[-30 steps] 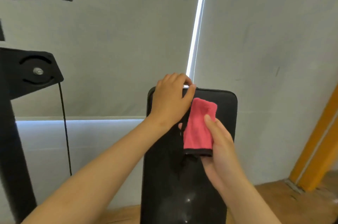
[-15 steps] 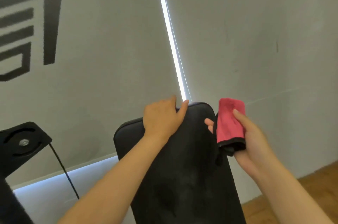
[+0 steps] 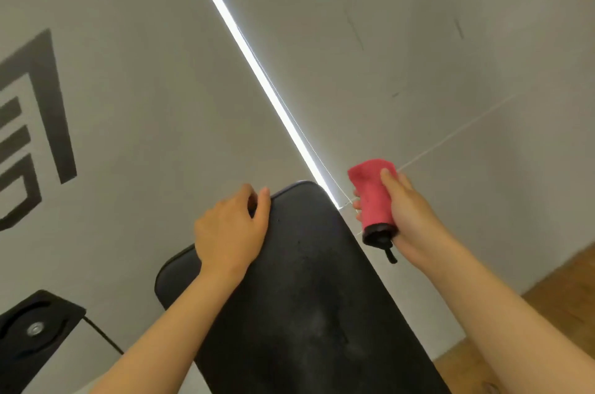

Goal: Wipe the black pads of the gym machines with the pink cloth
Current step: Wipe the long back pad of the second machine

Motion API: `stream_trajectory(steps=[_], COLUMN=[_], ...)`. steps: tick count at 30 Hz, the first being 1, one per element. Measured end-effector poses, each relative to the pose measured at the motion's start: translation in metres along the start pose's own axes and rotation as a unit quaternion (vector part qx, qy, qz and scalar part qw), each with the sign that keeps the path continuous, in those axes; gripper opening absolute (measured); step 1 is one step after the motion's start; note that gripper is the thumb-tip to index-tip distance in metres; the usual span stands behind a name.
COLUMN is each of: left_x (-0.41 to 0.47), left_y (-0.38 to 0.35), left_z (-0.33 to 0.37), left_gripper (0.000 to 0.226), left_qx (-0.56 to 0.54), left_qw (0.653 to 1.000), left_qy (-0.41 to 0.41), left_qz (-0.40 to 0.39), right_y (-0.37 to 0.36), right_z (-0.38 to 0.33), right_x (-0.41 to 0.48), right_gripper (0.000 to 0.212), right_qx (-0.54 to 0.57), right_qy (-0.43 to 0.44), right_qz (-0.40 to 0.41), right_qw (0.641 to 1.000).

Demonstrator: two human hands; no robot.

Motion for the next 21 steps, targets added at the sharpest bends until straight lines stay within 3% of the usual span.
stream_trajectory(steps=[2,6,12,21], left_x=[0.0,-0.001,-0.001,-0.004], left_y=[0.001,0.001,0.003,0.007], left_z=[0.0,0.003,0.003,0.002], left_gripper=[0.042,0.04,0.036,0.03], left_qx=[0.0,-0.013,-0.002,-0.023], left_qw=[1.0,1.0,1.0,0.999], left_qy=[0.004,0.004,0.013,0.027], left_qz=[-0.001,-0.004,0.006,0.021], right_y=[-0.011,-0.028,-0.069,-0.064], right_z=[-0.004,-0.021,-0.02,-0.013], right_x=[0.0,0.008,0.023,0.02], right_gripper=[0.021,0.013,0.034,0.02], right_qx=[-0.082,-0.138,-0.266,-0.27], right_qy=[0.028,0.088,0.16,0.19], right_qz=[-0.024,-0.033,-0.076,-0.067], right_qw=[0.996,0.986,0.947,0.941])
Point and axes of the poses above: each hand's wrist, its own x-axis towards the middle knuckle, its own y-axis out of the back of the hand, z = x × y, the point moved 10 cm from there along x, towards the middle knuckle, and after that the axes turned 1 degree about -y, right-handed, at the moved point
